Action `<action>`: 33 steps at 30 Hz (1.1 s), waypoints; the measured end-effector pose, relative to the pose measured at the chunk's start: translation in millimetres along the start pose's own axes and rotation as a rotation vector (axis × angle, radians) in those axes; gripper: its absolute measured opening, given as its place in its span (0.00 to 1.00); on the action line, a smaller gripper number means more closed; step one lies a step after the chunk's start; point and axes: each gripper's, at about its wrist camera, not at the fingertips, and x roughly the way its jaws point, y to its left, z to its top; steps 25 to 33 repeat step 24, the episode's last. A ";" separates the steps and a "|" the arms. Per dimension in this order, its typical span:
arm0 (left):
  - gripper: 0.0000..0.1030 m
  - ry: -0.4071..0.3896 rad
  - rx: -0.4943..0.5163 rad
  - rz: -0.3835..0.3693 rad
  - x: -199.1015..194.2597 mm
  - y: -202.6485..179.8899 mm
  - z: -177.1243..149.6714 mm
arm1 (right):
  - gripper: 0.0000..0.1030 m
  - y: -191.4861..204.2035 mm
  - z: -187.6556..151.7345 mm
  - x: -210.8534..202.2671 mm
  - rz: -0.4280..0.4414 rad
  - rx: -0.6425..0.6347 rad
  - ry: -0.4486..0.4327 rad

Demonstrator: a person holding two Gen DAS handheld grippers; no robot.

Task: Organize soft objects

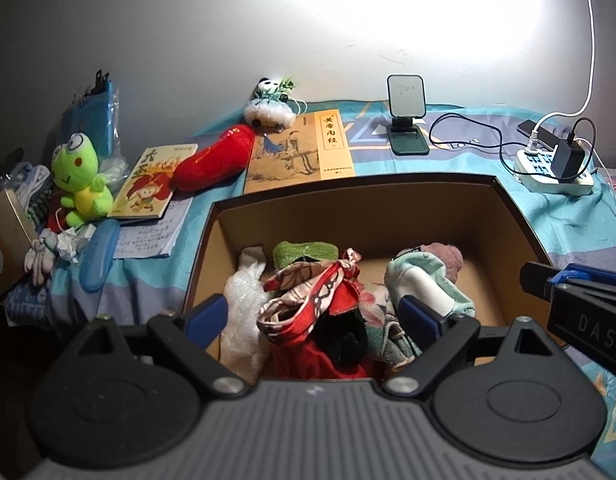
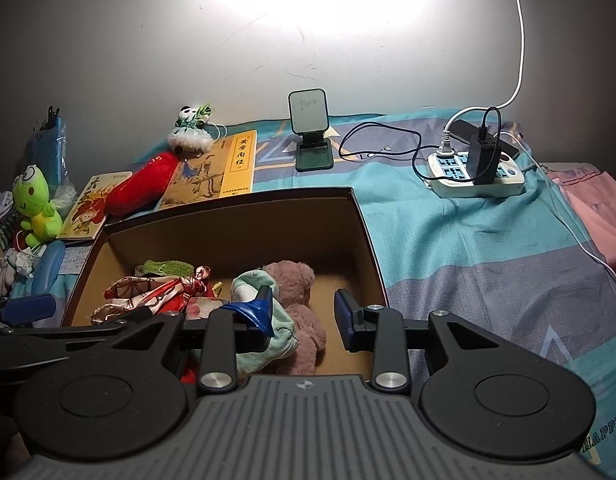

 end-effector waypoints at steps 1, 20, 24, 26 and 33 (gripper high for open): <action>0.89 0.001 0.001 0.000 1.4 0.9 0.3 | 0.16 0.8 0.3 0.9 -0.002 0.000 0.000; 0.89 0.012 0.007 -0.032 24.1 15.9 5.4 | 0.17 18.1 2.0 18.4 -0.055 0.000 0.013; 0.89 0.022 -0.004 -0.036 29.4 20.3 6.3 | 0.17 22.0 0.7 20.4 -0.065 -0.011 0.018; 0.89 0.022 -0.004 -0.036 29.4 20.3 6.3 | 0.17 22.0 0.7 20.4 -0.065 -0.011 0.018; 0.89 0.022 -0.004 -0.036 29.4 20.3 6.3 | 0.17 22.0 0.7 20.4 -0.065 -0.011 0.018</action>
